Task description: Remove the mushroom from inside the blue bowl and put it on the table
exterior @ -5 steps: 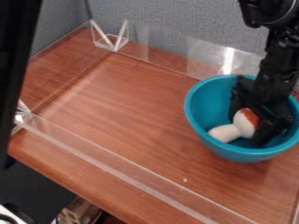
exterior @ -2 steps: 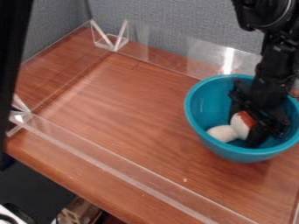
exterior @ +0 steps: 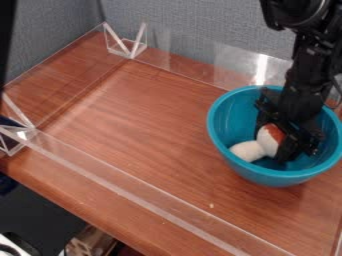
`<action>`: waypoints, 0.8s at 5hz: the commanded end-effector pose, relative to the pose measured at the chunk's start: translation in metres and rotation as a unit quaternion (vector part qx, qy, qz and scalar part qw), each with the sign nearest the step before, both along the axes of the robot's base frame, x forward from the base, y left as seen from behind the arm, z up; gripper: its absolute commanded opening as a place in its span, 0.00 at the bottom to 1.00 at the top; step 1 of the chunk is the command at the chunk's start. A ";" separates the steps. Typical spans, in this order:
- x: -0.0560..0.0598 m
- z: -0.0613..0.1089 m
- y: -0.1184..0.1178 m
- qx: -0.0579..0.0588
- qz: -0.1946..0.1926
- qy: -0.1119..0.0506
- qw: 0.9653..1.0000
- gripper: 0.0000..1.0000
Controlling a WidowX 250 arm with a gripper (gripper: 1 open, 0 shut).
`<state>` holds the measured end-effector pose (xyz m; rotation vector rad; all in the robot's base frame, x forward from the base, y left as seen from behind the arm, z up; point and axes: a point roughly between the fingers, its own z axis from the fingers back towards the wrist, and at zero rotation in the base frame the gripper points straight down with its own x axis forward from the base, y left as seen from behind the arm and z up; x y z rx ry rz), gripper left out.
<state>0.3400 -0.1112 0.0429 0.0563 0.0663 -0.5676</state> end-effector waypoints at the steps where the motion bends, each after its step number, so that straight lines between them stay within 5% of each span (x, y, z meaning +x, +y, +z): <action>1: 0.004 0.045 0.011 -0.011 0.016 -0.052 0.998 0.00; 3: -0.001 0.102 0.052 -0.005 0.070 -0.100 0.992 0.00; 4: -0.006 0.113 0.092 -0.001 0.126 -0.107 0.986 0.00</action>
